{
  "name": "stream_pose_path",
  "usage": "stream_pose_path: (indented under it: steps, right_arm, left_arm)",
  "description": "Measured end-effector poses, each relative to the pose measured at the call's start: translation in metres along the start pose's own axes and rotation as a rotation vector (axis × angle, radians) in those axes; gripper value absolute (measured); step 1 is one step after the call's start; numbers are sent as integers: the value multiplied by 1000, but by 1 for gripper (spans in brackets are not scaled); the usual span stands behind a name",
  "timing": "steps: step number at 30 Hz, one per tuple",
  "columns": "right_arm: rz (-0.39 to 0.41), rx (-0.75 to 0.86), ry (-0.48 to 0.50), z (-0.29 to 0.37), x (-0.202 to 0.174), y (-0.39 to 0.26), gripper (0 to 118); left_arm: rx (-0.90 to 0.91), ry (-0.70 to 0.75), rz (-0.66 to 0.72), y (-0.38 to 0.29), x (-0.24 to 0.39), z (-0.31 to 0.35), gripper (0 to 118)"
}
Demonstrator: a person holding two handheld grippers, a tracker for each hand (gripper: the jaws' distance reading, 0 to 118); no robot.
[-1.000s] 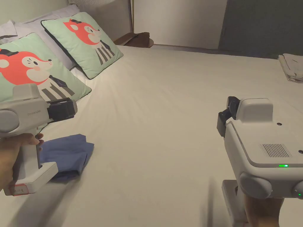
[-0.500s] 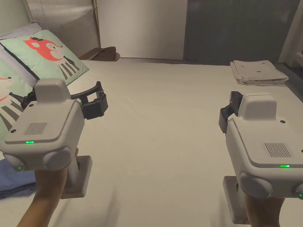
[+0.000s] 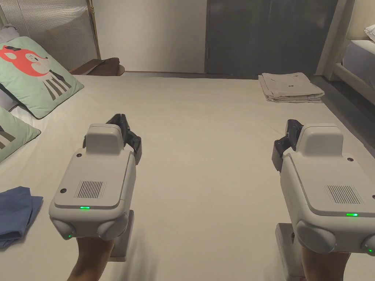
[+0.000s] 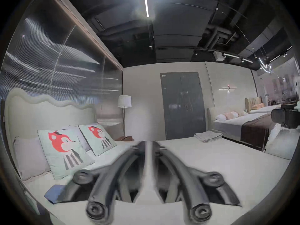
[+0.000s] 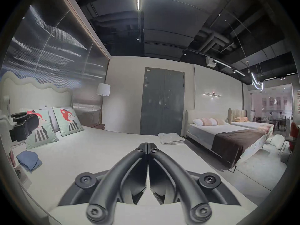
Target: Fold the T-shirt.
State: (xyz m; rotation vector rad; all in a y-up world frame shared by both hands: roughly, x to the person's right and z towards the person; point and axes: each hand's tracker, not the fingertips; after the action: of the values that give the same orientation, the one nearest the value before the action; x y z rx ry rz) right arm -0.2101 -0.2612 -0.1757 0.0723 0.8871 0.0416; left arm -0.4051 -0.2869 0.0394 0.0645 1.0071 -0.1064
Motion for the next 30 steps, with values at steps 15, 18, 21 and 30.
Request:
stream_pose_path:
  steps: [15, 18, 21, 30]
  right_arm:
    - [-2, 1, 5, -1, -2, 2, 0]
    - [1, 0, 2, -2, -3, 2, 0]
    - [-1, -3, 2, -3, -2, 1, 0]
    - [1, -6, 6, -6, -2, 0, 0]
  left_arm:
    - [-29, -31, 28, 0, -1, 0, 0]
    - [-27, -34, 22, 0, -1, 0, 0]
    - [-27, -37, 18, 0, 0, 0, 0]
    - [-35, -39, 25, -2, -1, -1, 0]
